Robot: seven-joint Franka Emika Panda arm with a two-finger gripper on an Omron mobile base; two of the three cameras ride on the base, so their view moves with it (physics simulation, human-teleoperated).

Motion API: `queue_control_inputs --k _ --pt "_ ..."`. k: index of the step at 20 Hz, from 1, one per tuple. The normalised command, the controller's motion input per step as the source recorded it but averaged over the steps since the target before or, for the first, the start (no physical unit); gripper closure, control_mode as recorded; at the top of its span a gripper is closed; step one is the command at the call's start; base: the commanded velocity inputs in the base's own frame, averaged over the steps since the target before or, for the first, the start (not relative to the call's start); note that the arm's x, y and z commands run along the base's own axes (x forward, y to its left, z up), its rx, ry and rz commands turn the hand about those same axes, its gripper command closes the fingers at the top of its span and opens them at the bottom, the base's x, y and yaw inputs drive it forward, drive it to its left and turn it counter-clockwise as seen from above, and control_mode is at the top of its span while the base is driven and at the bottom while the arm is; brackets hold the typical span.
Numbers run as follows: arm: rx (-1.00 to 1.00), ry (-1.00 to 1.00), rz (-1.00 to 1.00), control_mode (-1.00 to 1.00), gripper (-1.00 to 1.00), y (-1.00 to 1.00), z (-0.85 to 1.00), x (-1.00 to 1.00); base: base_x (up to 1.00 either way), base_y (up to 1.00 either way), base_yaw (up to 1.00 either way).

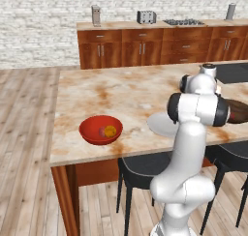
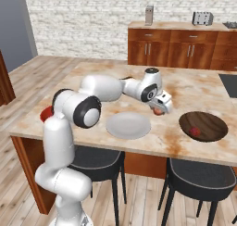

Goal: Take the fruits from the plate on the dining counter and place two fruits in each bowl.

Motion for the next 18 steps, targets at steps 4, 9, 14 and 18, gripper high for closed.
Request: queue_control_inputs --k 4,9,14,18 --pt "-0.04 0.00 -0.30 -1.00 1.00 -0.68 0.33 -0.69 0.00 0.00 0.00" --pt "-0.18 -0.05 -0.24 -1.00 1.00 -0.25 0.16 -0.38 0.00 0.00 0.00" --pt "-0.03 0.05 -0.09 -1.00 1.00 -0.59 0.04 -0.07 0.00 0.00 0.00" --pt "0.04 0.12 0.00 -1.00 1.00 -0.46 0.06 0.12 0.00 0.00 0.00"
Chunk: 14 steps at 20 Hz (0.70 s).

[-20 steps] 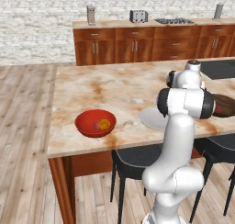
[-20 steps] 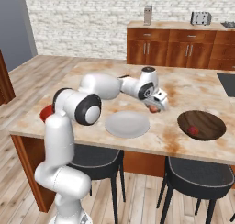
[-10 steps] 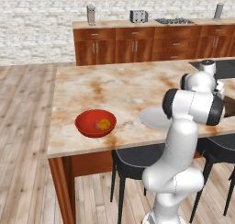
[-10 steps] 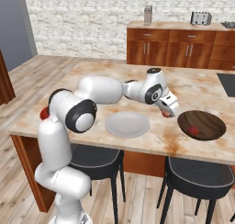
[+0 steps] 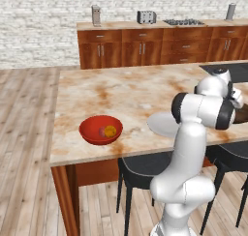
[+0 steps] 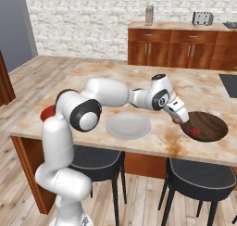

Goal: Take the fruits from the plate on the dining counter and place two fruits in each bowl.

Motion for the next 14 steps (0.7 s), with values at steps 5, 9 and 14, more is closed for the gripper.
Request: queue_control_inputs --k 5,9,14 --pt "0.06 0.15 0.00 -1.00 1.00 -0.46 0.02 0.31 0.00 0.00 0.00" --pt "0.08 0.04 0.00 -1.00 1.00 -0.45 -0.09 0.45 0.00 0.00 0.00" --pt "0.03 0.00 0.00 -1.00 1.00 -0.35 -0.32 0.46 0.00 0.00 0.00"
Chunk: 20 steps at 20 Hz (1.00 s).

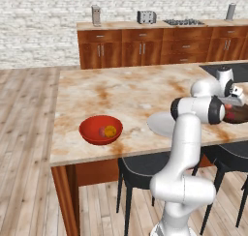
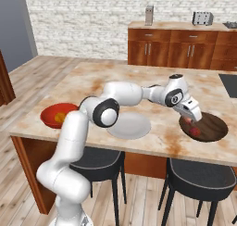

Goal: Take the fruits from the plate on the dining counter and place two fruits in each bowl.

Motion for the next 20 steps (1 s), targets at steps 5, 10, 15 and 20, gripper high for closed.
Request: queue_control_inputs --k 5,10,15,20 --pt "0.02 0.02 0.00 -1.00 1.00 -0.19 -0.34 0.16 0.00 0.00 0.00" --pt "0.00 0.01 0.00 -1.00 1.00 0.18 -0.50 -0.27 0.00 0.00 0.00" --pt "0.00 0.00 0.00 -1.00 -1.00 0.19 -0.44 -0.21 0.00 0.00 0.00" --pt "0.00 0.00 0.00 -1.00 -1.00 0.02 -0.03 0.00 0.00 0.00 0.00"
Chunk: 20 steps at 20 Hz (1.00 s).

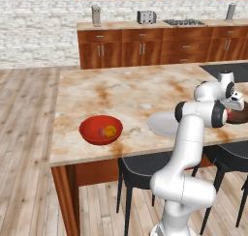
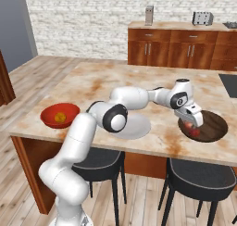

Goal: Take the fruits from the plate on the dining counter and place two fruits in each bowl.

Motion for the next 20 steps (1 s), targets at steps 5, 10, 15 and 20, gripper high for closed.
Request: queue_control_inputs --k 5,10,15,20 --pt "0.00 0.00 0.00 -1.00 -1.00 0.00 0.04 0.00 0.00 0.00 0.00" --pt "0.00 -0.02 0.00 -1.00 -1.00 0.03 0.45 -0.06 0.00 0.00 0.00" --pt "0.01 -0.01 0.02 -1.00 -1.00 0.69 0.59 -0.31 0.00 0.00 0.00" --pt "0.05 -0.06 0.09 -1.00 -1.00 0.98 0.47 -0.57 0.00 0.00 0.00"
